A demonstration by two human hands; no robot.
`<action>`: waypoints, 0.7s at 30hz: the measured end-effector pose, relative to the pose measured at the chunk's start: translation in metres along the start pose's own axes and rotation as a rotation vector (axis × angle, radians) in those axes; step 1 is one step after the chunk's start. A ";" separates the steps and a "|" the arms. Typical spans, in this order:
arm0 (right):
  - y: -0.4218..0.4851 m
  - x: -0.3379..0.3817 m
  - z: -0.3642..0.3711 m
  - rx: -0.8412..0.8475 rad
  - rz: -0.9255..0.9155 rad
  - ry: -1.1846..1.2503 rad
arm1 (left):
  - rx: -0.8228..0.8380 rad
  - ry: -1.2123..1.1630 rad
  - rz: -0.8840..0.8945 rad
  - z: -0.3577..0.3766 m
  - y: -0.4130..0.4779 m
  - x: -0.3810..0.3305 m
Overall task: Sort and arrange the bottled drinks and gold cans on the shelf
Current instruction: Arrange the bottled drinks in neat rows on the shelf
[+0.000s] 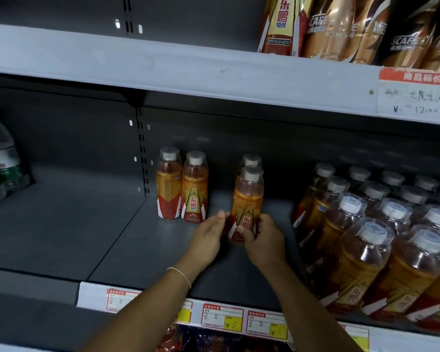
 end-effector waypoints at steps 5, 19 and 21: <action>-0.010 0.020 -0.010 -0.079 -0.091 -0.460 | -0.149 0.167 0.076 -0.021 -0.006 -0.012; 0.033 0.101 0.112 0.185 0.047 -0.072 | -0.397 0.549 0.106 -0.150 -0.035 -0.044; 0.036 0.099 0.115 0.157 0.062 -0.022 | -0.377 0.586 0.133 -0.157 -0.040 -0.049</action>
Point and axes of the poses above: each hand's wrist, its own y-axis towards the middle knuckle, its own z-axis out of the palm, x = y × z, the point moved 8 cm from there along y, towards the middle knuckle, and after that the axes turned 6 degrees about y, right-handed, at the moved point
